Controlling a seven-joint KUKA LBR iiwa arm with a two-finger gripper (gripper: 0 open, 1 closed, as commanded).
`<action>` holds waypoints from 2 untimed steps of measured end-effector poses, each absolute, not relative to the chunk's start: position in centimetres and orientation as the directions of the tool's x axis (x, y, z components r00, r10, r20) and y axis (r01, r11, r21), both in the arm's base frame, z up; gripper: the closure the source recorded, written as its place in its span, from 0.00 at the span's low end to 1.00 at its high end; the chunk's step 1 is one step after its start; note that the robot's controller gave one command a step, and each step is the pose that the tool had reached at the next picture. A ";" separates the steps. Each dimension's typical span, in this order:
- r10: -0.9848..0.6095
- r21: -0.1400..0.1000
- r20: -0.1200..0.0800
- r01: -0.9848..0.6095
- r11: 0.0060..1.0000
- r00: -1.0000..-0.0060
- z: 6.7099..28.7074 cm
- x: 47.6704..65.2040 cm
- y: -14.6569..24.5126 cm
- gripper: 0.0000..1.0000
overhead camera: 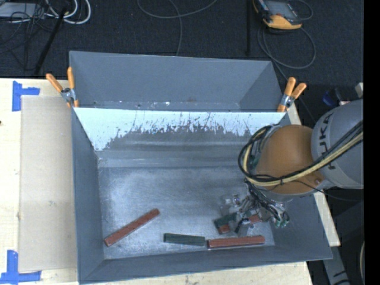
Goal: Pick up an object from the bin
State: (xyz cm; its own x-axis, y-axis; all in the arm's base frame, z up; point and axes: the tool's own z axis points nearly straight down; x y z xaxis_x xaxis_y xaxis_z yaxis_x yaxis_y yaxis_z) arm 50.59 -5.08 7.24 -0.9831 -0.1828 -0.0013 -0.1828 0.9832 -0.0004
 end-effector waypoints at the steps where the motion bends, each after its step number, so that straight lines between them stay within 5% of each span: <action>1: -0.631 -0.003 -0.005 -0.631 0.775 -0.775 19.3 53.9 -3.2 1.00; 2: -0.783 -0.007 -0.006 -0.783 0.622 -0.622 30.4 53.2 -3.1 1.00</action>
Offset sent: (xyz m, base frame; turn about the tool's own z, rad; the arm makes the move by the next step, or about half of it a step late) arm 0.0316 0.0176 0.1194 -0.4996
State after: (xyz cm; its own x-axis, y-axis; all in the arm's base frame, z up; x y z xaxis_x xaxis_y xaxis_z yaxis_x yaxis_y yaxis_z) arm 53.19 -3.08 30.35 -0.6222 -0.7828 -0.0065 -0.7828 0.6222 -0.0066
